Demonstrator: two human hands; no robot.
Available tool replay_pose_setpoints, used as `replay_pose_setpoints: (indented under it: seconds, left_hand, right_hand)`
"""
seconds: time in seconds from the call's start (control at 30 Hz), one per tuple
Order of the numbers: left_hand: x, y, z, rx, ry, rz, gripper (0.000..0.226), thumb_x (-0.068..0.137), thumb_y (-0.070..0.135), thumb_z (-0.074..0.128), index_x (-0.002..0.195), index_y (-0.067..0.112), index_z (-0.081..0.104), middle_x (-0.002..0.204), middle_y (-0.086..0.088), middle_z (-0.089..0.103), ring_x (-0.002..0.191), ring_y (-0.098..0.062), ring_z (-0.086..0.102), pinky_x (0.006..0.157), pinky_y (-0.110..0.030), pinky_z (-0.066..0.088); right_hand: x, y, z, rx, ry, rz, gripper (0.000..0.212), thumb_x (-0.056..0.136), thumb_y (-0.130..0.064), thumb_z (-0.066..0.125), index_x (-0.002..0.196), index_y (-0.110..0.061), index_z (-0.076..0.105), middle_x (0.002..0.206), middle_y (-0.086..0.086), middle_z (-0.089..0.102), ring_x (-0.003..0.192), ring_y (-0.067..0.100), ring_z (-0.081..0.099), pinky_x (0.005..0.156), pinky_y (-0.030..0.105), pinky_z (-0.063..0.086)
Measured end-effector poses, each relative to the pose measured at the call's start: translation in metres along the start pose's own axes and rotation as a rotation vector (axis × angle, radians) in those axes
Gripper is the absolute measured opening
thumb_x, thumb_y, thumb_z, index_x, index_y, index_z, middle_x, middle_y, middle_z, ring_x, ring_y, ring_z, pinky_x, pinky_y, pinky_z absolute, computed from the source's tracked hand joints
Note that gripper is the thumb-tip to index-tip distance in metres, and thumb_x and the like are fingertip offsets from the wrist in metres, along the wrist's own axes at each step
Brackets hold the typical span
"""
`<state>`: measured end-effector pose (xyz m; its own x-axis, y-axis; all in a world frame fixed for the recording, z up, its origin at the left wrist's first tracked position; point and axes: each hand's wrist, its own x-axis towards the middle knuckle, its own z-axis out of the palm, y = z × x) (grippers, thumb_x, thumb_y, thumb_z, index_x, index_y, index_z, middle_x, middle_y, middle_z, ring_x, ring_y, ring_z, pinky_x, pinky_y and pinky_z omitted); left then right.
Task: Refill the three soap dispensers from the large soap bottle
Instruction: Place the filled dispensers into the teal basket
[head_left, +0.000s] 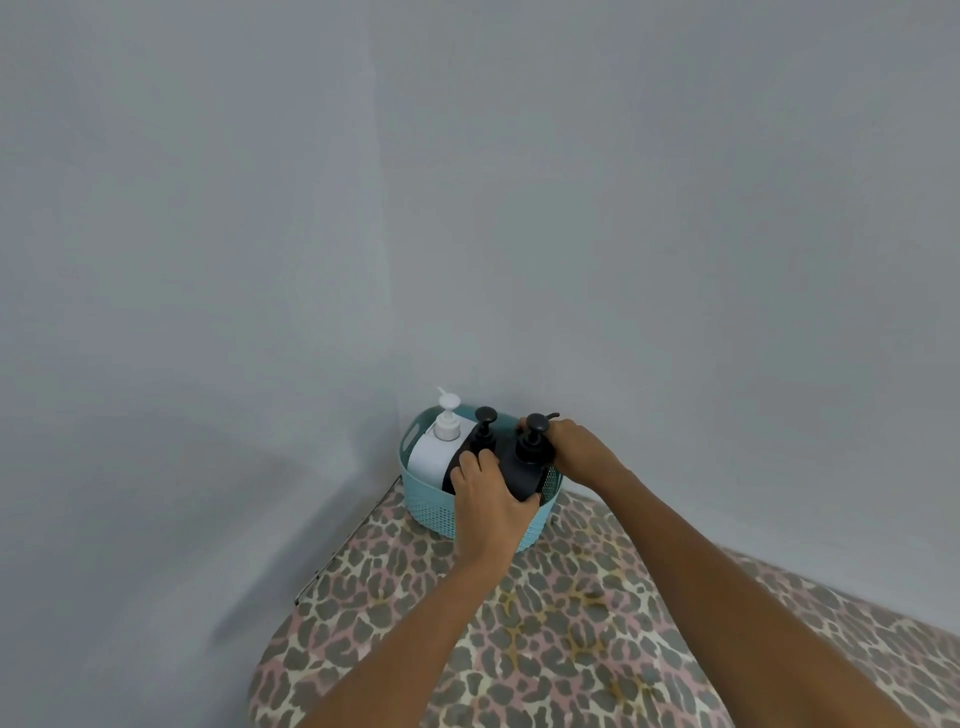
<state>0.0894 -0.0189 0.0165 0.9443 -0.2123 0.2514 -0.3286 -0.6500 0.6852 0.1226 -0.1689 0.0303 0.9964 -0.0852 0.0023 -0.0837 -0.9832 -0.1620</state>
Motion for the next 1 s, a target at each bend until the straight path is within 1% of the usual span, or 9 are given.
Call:
replay_pose_setpoints:
  seconds: [0.1, 0.27, 0.4, 0.6, 0.7, 0.77, 0.83, 0.9, 1.0]
  left_hand:
    - [-0.001, 0.0, 0.002, 0.02, 0.003, -0.006, 0.052, 0.075, 0.032, 0.071, 0.113, 0.005, 0.047, 0.121, -0.012, 0.043, 0.114, -0.024, 0.039, 0.099, -0.03, 0.035]
    - [-0.002, 0.001, 0.004, 0.033, -0.032, 0.002, 0.049, 0.082, 0.03, 0.065, 0.119, 0.005, 0.045, 0.127, -0.012, 0.038, 0.115, -0.024, 0.037, 0.1, -0.032, 0.036]
    - [-0.003, 0.001, 0.003, 0.047, -0.052, 0.004, 0.05, 0.084, 0.029, 0.063, 0.122, 0.005, 0.043, 0.13, -0.012, 0.036, 0.118, -0.024, 0.037, 0.103, -0.031, 0.034]
    - [-0.004, 0.003, 0.0, 0.032, -0.08, 0.01, 0.043, 0.087, 0.024, 0.06, 0.122, 0.005, 0.044, 0.131, -0.011, 0.036, 0.118, -0.024, 0.038, 0.101, -0.029, 0.035]
    - [-0.004, 0.003, -0.003, -0.05, -0.097, 0.015, 0.035, 0.087, 0.015, 0.06, 0.118, 0.004, 0.051, 0.126, -0.011, 0.042, 0.115, -0.023, 0.043, 0.099, -0.028, 0.038]
    - [-0.005, 0.006, -0.007, -0.121, -0.093, 0.027, 0.032, 0.086, 0.011, 0.06, 0.117, 0.004, 0.054, 0.123, -0.013, 0.046, 0.114, -0.023, 0.047, 0.098, -0.026, 0.039]
    - [-0.01, 0.011, -0.012, -0.187, -0.091, 0.045, 0.031, 0.085, 0.008, 0.06, 0.116, 0.003, 0.056, 0.122, -0.013, 0.049, 0.112, -0.023, 0.05, 0.096, -0.023, 0.038]
    - [-0.017, 0.018, -0.015, -0.246, -0.09, 0.065, 0.03, 0.085, 0.006, 0.06, 0.115, 0.002, 0.057, 0.12, -0.014, 0.051, 0.109, -0.023, 0.052, 0.089, -0.018, 0.037]
    - [-0.031, 0.031, -0.019, -0.301, -0.091, 0.096, 0.032, 0.085, 0.007, 0.061, 0.116, 0.002, 0.056, 0.119, -0.014, 0.053, 0.108, -0.022, 0.053, 0.085, -0.014, 0.034]
  right_hand:
    - [0.001, 0.0, 0.008, -0.001, 0.007, 0.011, 0.04, 0.087, 0.001, 0.044, 0.125, -0.009, 0.049, 0.118, 0.017, 0.057, 0.101, 0.031, 0.057, 0.076, 0.032, 0.044]
    - [-0.006, -0.007, 0.012, -0.049, 0.053, 0.05, 0.04, 0.084, 0.007, 0.038, 0.121, -0.004, 0.048, 0.114, 0.021, 0.057, 0.099, 0.036, 0.056, 0.067, 0.03, 0.035]
    - [-0.011, -0.012, 0.012, 0.041, 0.062, 0.087, 0.04, 0.084, 0.006, 0.038, 0.121, -0.004, 0.05, 0.113, 0.022, 0.059, 0.099, 0.037, 0.056, 0.067, 0.029, 0.033]
    - [-0.025, -0.019, 0.008, 0.201, 0.029, 0.055, 0.05, 0.084, 0.007, 0.039, 0.133, -0.006, 0.04, 0.131, 0.018, 0.049, 0.114, 0.034, 0.049, 0.088, 0.036, 0.041]
    - [-0.033, -0.015, 0.008, 0.31, 0.065, 0.037, 0.05, 0.085, 0.006, 0.041, 0.132, -0.011, 0.045, 0.128, 0.015, 0.055, 0.109, 0.031, 0.055, 0.089, 0.037, 0.045]
    - [-0.044, -0.015, 0.004, 0.356, 0.097, 0.028, 0.047, 0.087, 0.005, 0.044, 0.132, -0.011, 0.047, 0.128, 0.013, 0.056, 0.102, 0.026, 0.057, 0.084, 0.03, 0.045]
    - [-0.057, -0.016, 0.001, 0.39, 0.126, 0.033, 0.042, 0.089, 0.001, 0.047, 0.129, -0.008, 0.05, 0.132, 0.01, 0.055, 0.108, 0.023, 0.056, 0.088, 0.026, 0.042]
    - [-0.074, -0.017, -0.004, 0.398, 0.146, 0.062, 0.037, 0.09, -0.005, 0.05, 0.127, -0.008, 0.053, 0.132, 0.01, 0.054, 0.118, 0.023, 0.052, 0.097, 0.028, 0.04]
    - [-0.1, -0.015, -0.01, 0.408, 0.202, 0.117, 0.035, 0.091, -0.014, 0.053, 0.125, -0.009, 0.055, 0.13, 0.007, 0.056, 0.122, 0.02, 0.049, 0.102, 0.031, 0.038]
